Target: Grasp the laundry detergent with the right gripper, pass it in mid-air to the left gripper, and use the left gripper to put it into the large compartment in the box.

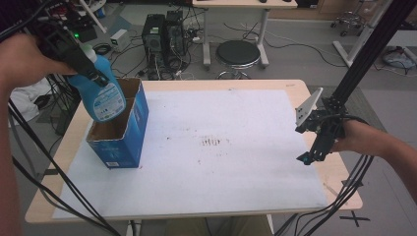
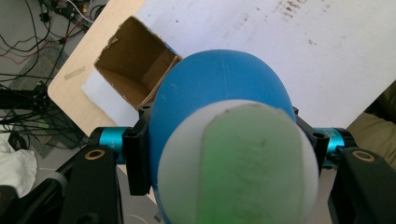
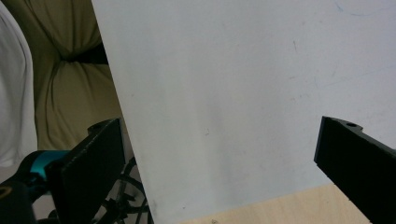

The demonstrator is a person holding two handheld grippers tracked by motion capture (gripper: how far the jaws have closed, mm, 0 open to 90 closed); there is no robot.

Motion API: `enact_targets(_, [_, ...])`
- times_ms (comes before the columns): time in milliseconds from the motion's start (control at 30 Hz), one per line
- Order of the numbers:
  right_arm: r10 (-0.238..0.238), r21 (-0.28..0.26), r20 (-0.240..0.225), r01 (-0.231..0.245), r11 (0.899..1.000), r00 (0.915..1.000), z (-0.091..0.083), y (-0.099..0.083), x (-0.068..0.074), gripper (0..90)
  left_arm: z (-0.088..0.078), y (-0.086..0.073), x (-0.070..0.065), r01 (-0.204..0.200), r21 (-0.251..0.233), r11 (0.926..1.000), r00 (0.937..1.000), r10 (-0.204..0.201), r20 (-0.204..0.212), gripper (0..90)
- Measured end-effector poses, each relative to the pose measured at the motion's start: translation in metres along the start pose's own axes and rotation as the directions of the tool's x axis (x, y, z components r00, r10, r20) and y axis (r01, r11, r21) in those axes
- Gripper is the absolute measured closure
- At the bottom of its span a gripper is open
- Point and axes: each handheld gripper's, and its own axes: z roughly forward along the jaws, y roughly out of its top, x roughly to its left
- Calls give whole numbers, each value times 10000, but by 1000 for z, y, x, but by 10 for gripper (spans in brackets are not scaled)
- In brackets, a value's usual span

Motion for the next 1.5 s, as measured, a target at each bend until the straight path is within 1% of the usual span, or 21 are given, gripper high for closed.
enact_targets(100, [51, 43, 21, -51, 10000, 10000, 0, 0, 1, 13, 6, -4, 5, 2, 13, 10000, 10000, -2, 98, 379])
enact_targets(233, [120, 57, 43, -120, 9999, 9999, 1, -1, 1, 13, 16, -6, 10, -39, 123, 9999, 10000, 39, 59, 379])
enact_targets(267, [196, 43, 34, -196, 9998, 9998, 2, -1, 1, 13, 19, -6, 11, -40, 123, 9999, 10000, 39, 76, 380])
enact_targets(333, [183, 14, 45, -183, 9998, 9998, 3, -1, 0, 13, 25, -7, 14, -53, 103, 9999, 9999, 52, 155, 380])
enact_targets(467, [326, 78, 33, -327, 9994, 9995, 4, -2, 0, 13, 41, -9, 17, -60, 209, 9998, 9998, 56, 198, 380])
enact_targets(500, [319, 61, 30, -319, 9995, 9995, 5, -2, 0, 13, 45, -10, 18, -140, 260, 9996, 9996, 134, 229, 379])
enact_targets(567, [346, 73, 22, -347, 9994, 9994, 6, -2, 0, 13, 53, -11, 19, -122, 209, 9997, 9995, 116, 302, 380])
enact_targets(700, [430, 101, -22, -429, 9990, 9991, 8, -3, 0, 13, 71, -14, 21, -361, 365, 9987, 9987, 347, 385, 380])
enact_targets(833, [511, 95, -42, -510, 9987, 9987, 10, -4, 0, 13, 91, -19, 21, -440, 373, 9983, 9981, 423, 452, 380])
enact_targets(933, [468, 73, -60, -468, 9989, 9989, 11, -4, 1, 13, 107, -24, 20, -524, 386, 9979, 9974, 503, 520, 380])
enact_targets(967, [468, 73, -60, -468, 9989, 9989, 11, -4, 1, 13, 107, -24, 20, -524, 386, 9979, 9974, 503, 520, 380])
enact_targets(1000, [455, 38, -55, -455, 9990, 9989, 11, -4, 2, 13, 120, -29, 20, -596, 460, 9972, 9965, 568, 606, 380])
enact_targets(1133, [520, 77, -53, -519, 9986, 9986, 11, -5, 3, 13, 137, -37, 20, -601, 489, 9970, 9956, 563, 752, 380])
enact_targets(1333, [511, 89, -69, -511, 9987, 9987, 12, -4, 5, 13, 157, -46, 20, -652, 516, 9965, 9952, 611, 770, 380])
enact_targets(1433, [486, 76, -74, -486, 9988, 9988, 13, -3, 5, 13, 165, -47, 20, -770, 746, 9942, 9944, 712, 784, 380])
enact_targets(1500, [534, 111, -70, -534, 9985, 9985, 13, -3, 5, 13, 169, -47, 20, -775, 796, 9938, 9939, 708, 840, 380])
